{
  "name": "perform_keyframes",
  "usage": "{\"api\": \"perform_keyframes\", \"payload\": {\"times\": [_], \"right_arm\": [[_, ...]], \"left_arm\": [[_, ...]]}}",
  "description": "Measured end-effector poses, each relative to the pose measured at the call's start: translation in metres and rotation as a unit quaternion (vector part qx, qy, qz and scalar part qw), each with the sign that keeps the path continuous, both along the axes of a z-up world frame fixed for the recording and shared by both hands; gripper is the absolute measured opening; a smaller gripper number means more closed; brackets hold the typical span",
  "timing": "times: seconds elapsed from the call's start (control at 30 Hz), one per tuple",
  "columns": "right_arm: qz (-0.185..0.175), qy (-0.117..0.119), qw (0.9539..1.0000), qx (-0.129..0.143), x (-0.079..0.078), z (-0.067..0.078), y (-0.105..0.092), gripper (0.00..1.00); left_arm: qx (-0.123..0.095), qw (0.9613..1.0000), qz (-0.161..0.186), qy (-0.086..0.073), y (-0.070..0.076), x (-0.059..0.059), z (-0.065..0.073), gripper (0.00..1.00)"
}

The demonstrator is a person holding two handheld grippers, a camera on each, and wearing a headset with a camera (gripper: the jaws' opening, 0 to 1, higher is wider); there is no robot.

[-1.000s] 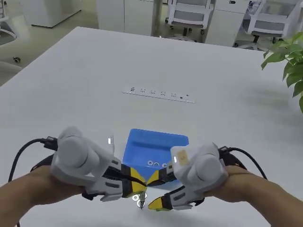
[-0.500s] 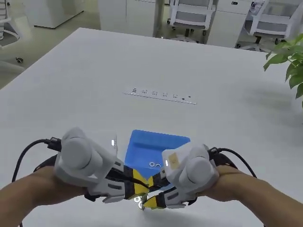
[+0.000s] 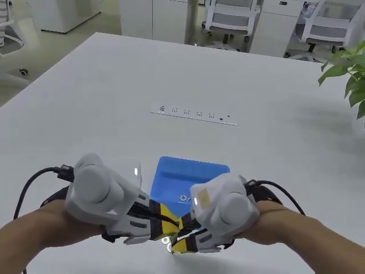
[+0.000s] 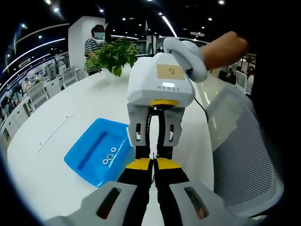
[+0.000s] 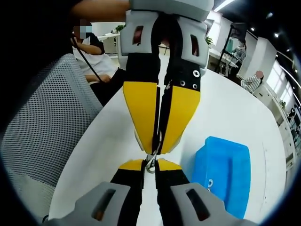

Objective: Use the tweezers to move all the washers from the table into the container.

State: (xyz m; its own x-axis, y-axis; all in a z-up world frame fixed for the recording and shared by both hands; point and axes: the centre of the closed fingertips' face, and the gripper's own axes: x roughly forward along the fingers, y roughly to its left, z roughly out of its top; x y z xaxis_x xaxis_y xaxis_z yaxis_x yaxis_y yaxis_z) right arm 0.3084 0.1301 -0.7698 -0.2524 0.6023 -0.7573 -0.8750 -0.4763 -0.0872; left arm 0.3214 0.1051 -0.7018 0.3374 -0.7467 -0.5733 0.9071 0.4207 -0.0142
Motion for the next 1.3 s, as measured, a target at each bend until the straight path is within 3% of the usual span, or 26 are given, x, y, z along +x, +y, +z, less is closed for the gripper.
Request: {"api": "perform_keyframes", "payload": {"times": [0.83, 0.9, 1.3], "right_arm": [[-0.018, 0.013, 0.9997, -0.011, -0.0007, 0.0007, -0.0025, 0.07], [-0.017, 0.013, 0.9997, -0.012, -0.0013, 0.0009, -0.0028, 0.07], [-0.016, 0.007, 0.9998, -0.012, -0.0019, 0.008, -0.002, 0.07]], "left_arm": [[0.002, 1.0, -0.003, 0.002, -0.0022, -0.001, 0.0012, 0.07], [-0.003, 1.0, -0.003, 0.008, -0.0024, -0.0021, 0.0024, 0.1], [-0.02, 0.9997, 0.014, 0.006, 0.007, -0.0024, 0.0061, 0.28]]}}
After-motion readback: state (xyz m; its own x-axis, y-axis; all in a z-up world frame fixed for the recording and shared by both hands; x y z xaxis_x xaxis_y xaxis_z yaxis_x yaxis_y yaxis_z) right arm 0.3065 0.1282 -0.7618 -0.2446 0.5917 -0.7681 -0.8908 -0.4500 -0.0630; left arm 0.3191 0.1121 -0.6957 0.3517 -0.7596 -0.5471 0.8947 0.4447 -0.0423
